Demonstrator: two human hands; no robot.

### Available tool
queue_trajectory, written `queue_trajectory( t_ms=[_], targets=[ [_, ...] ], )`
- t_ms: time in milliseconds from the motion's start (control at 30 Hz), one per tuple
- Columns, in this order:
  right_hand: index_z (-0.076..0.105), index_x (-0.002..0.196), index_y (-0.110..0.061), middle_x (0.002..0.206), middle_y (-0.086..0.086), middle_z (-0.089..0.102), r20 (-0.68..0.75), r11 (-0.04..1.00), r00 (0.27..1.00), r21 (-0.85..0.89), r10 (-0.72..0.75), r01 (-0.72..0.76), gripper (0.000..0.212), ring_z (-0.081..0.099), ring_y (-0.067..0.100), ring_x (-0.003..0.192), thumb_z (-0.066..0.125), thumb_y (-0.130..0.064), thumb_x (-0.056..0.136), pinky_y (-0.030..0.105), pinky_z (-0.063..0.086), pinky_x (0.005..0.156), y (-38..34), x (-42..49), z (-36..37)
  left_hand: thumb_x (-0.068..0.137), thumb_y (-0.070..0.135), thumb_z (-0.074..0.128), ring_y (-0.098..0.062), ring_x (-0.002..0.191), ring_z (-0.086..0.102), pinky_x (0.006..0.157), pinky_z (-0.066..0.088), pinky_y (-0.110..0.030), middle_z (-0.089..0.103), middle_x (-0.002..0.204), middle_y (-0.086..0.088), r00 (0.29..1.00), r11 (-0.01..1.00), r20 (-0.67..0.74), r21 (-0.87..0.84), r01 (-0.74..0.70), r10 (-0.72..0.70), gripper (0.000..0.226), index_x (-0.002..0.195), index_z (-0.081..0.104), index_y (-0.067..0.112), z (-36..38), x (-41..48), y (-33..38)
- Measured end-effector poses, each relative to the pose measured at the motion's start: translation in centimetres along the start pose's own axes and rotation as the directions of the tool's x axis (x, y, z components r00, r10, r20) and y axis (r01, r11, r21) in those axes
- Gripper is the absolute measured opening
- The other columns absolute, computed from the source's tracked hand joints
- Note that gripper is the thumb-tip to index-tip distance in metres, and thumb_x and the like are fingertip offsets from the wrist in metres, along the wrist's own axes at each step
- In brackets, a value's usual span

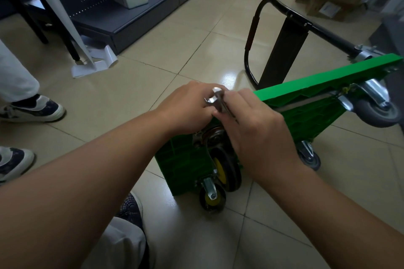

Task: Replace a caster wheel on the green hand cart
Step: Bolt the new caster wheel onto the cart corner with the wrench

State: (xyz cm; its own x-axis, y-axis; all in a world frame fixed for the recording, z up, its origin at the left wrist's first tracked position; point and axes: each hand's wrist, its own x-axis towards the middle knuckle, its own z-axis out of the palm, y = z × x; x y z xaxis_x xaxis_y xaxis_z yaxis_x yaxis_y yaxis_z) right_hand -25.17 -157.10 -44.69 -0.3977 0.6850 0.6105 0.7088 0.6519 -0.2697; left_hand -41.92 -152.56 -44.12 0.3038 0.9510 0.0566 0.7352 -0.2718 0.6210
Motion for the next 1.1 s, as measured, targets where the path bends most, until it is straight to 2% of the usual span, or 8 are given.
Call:
queue_trajectory(
  t_ms=[100,200,333,433,533,633,767,1100],
  targets=[
    [0.067,0.114,-0.008,0.093,0.006,0.061,0.016,0.995,0.998,0.077,0.066,-0.067,0.018,0.060,0.027,0.074,0.069,-0.016,0.098,0.044,0.054,0.059,-0.2,0.5,0.1,0.086,0.013,0.051,-0.030,0.069,0.056,0.058,0.040,-0.042,0.059,0.072,-0.002,0.999,1.000,-0.029,0.015,0.024,-0.023,0.019,0.071,0.056,0.024,0.2,0.0,-0.4],
    [0.066,0.116,-0.011,0.095,0.004,0.061,0.007,0.983,0.992,0.131,0.128,-0.128,0.019,0.062,0.024,0.075,0.068,-0.017,0.098,0.043,0.056,0.062,-0.1,0.5,0.2,0.091,0.012,0.054,-0.008,0.054,0.046,0.053,0.025,-0.032,0.047,0.057,0.009,0.998,1.000,-0.060,0.023,0.009,-0.008,0.040,0.065,0.059,0.043,0.1,0.0,-0.6],
    [0.063,0.114,-0.015,0.097,0.000,0.065,-0.023,0.941,0.958,0.194,0.286,-0.276,0.018,0.066,0.022,0.080,0.065,-0.024,0.099,0.046,0.057,0.069,1.1,0.9,0.0,0.102,0.017,0.052,-0.004,0.056,0.048,0.055,0.029,-0.028,0.054,0.062,0.013,0.997,0.994,-0.055,0.092,-0.054,0.060,0.033,0.115,0.073,0.038,0.1,0.1,-0.8],
    [0.060,0.109,-0.022,0.093,-0.005,0.067,-0.048,0.912,0.931,0.224,0.362,-0.343,0.014,0.068,0.015,0.080,0.068,-0.027,0.098,0.043,0.059,0.069,1.7,1.0,0.1,0.105,0.020,0.052,0.004,0.059,0.052,0.055,0.031,-0.019,0.063,0.075,0.016,0.997,0.994,-0.040,0.099,-0.055,0.059,0.035,0.128,0.069,0.040,0.1,0.1,-0.8],
    [0.062,0.105,-0.027,0.088,-0.013,0.069,-0.063,0.794,0.837,0.359,0.544,-0.489,0.013,0.072,0.004,0.078,0.070,-0.031,0.096,0.035,0.064,0.069,3.2,0.8,0.0,0.106,0.023,0.053,0.018,0.062,0.050,0.059,0.031,-0.013,0.069,0.096,0.018,0.998,0.993,-0.038,0.100,-0.055,0.059,0.037,0.135,0.066,0.041,0.1,0.0,-0.8],
    [0.064,0.099,-0.022,0.088,0.000,0.074,-0.014,0.597,0.729,0.585,0.684,-0.549,0.008,0.077,0.016,0.078,0.071,-0.025,0.096,0.044,0.065,0.071,4.4,-0.1,0.0,0.107,0.023,0.052,0.015,0.060,0.050,0.055,0.028,-0.018,0.054,0.077,0.028,0.997,0.993,-0.038,0.100,-0.058,0.062,0.037,0.135,0.067,0.041,0.2,0.1,-0.8],
    [0.064,0.102,-0.016,0.091,0.003,0.075,0.004,0.487,0.687,0.703,0.726,-0.519,0.010,0.078,0.018,0.080,0.070,-0.021,0.097,0.037,0.065,0.069,4.3,-0.9,0.3,0.106,0.023,0.053,0.003,0.055,0.050,0.054,0.030,-0.026,0.052,0.066,0.025,0.997,0.993,-0.055,0.107,-0.052,0.058,0.036,0.132,0.068,0.042,0.4,0.2,-0.8],
    [0.063,0.107,-0.011,0.095,0.014,0.076,0.158,0.219,0.569,0.815,0.807,-0.536,0.009,0.079,0.025,0.080,0.065,-0.016,0.100,0.035,0.065,0.069,5.7,-0.4,0.4,0.105,0.021,0.054,0.001,0.051,0.051,0.047,0.026,-0.013,0.048,0.062,0.038,0.997,0.993,-0.057,0.110,-0.050,0.056,0.037,0.133,0.067,0.042,0.4,0.2,-0.8]
  ],
)
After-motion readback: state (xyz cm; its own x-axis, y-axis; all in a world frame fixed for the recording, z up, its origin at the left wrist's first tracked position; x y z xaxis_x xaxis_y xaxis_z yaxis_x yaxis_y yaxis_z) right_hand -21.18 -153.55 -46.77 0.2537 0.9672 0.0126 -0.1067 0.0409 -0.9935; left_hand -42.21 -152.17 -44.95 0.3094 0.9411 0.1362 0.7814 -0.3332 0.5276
